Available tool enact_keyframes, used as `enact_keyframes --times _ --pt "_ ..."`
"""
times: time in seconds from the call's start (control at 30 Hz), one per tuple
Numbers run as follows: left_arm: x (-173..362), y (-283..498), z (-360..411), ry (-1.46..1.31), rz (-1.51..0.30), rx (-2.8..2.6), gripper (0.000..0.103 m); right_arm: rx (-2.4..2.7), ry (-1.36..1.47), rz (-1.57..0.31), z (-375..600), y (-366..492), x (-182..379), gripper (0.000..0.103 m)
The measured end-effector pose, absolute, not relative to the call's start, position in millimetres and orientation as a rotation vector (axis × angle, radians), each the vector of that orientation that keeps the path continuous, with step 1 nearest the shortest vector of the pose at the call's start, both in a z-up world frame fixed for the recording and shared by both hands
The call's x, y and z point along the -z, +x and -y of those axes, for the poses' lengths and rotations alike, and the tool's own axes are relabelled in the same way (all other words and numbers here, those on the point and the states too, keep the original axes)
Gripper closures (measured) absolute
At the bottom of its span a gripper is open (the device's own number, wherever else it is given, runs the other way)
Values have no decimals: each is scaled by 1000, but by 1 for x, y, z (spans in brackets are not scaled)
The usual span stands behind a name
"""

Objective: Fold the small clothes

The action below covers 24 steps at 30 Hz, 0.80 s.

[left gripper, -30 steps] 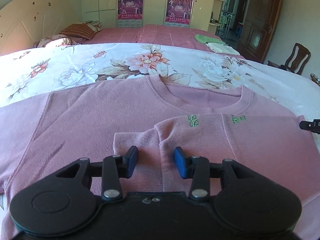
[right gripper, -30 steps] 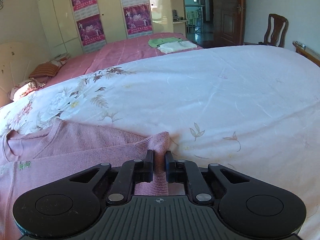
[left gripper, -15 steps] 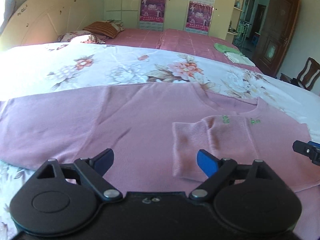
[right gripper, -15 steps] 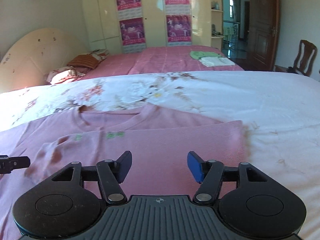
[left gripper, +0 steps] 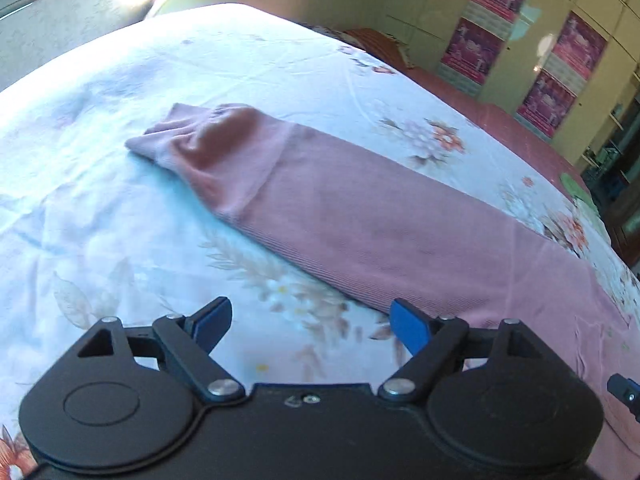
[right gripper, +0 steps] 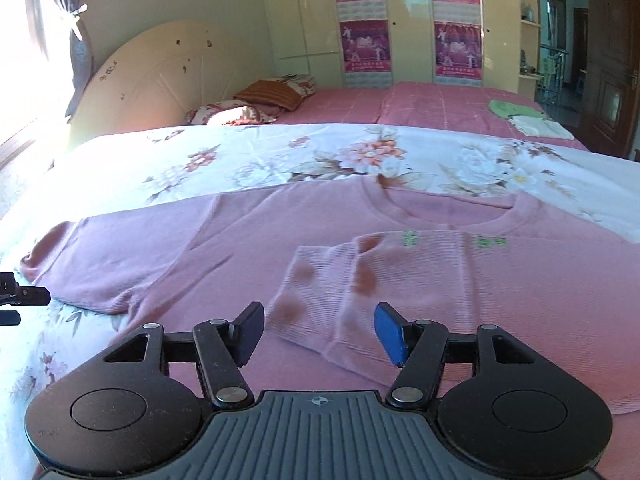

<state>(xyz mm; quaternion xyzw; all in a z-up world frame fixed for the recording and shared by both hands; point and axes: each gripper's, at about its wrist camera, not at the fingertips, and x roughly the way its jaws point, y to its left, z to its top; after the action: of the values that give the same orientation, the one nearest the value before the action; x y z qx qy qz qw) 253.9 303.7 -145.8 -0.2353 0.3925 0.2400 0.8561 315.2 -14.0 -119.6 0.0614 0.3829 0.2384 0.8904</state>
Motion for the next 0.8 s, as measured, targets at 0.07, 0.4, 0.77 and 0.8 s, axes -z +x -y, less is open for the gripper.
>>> enact_keyframes --times 0.07,0.4,0.77,0.8 --pt "148 247 -329 -535 -815 -526 23 -516 124 -796 -4 314 119 42" --pt "170 256 -421 -746 -727 -571 33 -578 85 -808 -76 320 125 42" --pt "177 283 -439 -705 -669 -577 94 -545 56 -832 -103 342 144 42" --pt "175 283 -438 -702 -663 -568 98 -543 48 -829 -105 342 145 42"
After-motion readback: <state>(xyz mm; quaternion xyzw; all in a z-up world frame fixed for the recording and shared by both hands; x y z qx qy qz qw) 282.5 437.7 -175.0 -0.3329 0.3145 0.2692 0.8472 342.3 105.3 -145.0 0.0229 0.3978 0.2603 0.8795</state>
